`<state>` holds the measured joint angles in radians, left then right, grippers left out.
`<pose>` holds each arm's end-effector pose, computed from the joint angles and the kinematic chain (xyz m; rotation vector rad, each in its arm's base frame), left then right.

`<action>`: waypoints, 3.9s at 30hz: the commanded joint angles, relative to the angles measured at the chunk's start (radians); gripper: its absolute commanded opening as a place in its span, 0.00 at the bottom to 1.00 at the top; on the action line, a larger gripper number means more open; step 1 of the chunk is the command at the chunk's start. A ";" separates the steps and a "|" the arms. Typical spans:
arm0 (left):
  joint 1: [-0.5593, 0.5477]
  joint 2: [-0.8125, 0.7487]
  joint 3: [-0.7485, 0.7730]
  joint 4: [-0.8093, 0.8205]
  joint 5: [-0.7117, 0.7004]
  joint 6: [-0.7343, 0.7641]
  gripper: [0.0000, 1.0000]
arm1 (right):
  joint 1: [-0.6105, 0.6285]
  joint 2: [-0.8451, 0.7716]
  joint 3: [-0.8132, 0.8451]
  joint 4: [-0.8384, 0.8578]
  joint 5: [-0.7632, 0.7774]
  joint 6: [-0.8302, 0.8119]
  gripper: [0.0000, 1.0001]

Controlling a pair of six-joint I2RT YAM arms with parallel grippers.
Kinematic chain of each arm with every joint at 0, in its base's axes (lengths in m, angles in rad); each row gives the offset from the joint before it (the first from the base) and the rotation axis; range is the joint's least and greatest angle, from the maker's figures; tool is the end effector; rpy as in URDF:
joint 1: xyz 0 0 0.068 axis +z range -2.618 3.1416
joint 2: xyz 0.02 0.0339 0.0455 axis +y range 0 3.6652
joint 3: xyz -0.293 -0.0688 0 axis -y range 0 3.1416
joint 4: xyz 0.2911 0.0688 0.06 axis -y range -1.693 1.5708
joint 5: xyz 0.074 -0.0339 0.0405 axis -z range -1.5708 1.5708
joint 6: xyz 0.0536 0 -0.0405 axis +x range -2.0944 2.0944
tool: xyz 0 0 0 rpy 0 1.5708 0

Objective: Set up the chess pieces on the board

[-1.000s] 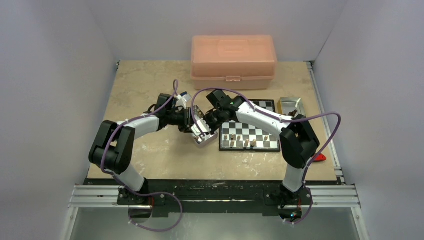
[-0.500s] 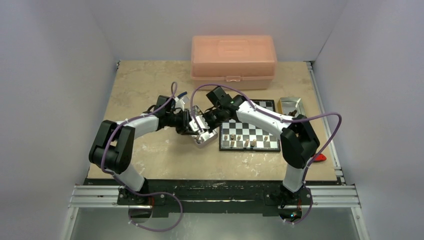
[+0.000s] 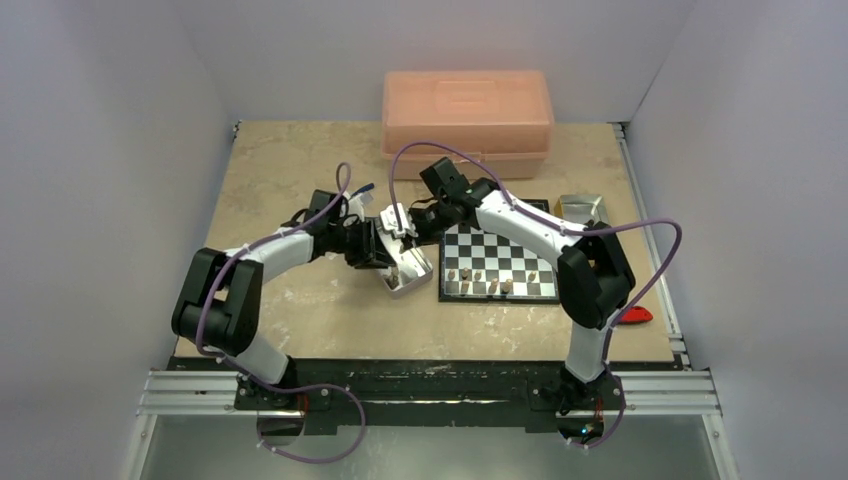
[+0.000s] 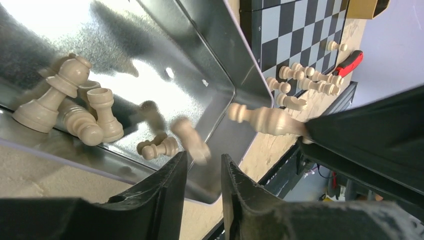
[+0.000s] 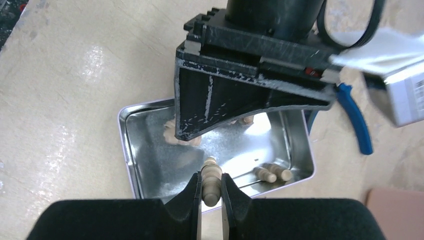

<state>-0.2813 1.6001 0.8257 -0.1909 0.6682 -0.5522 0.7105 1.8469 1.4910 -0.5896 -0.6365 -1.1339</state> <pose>0.3219 -0.1276 0.1503 -0.0723 2.6331 -1.1623 0.3296 0.3256 0.2553 -2.0179 1.2165 0.5955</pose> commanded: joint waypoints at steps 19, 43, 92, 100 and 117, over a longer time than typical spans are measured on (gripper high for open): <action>0.008 -0.446 -0.119 0.111 -0.215 0.095 0.72 | -0.111 0.033 0.165 0.000 -0.226 0.655 0.00; -0.049 -0.476 -0.211 0.501 0.144 0.094 0.72 | -0.160 -0.057 0.089 0.065 -0.507 0.971 0.00; -0.070 -0.034 0.161 -0.117 -0.180 0.127 0.19 | -0.319 -0.627 -0.363 -0.269 -0.202 -0.042 0.00; -0.070 -0.024 0.186 -0.147 -0.202 0.134 0.40 | -0.319 -0.682 -0.386 -0.455 -0.231 -0.391 0.00; -0.069 -0.309 0.181 -0.258 -0.226 0.164 0.60 | -0.326 -0.833 -0.472 -0.626 -0.198 -0.543 0.00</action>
<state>-0.3538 1.3872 0.9783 -0.4164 0.4450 -0.4217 0.3916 1.0748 1.0466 -1.1637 -0.8318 -1.6665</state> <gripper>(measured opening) 0.572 0.161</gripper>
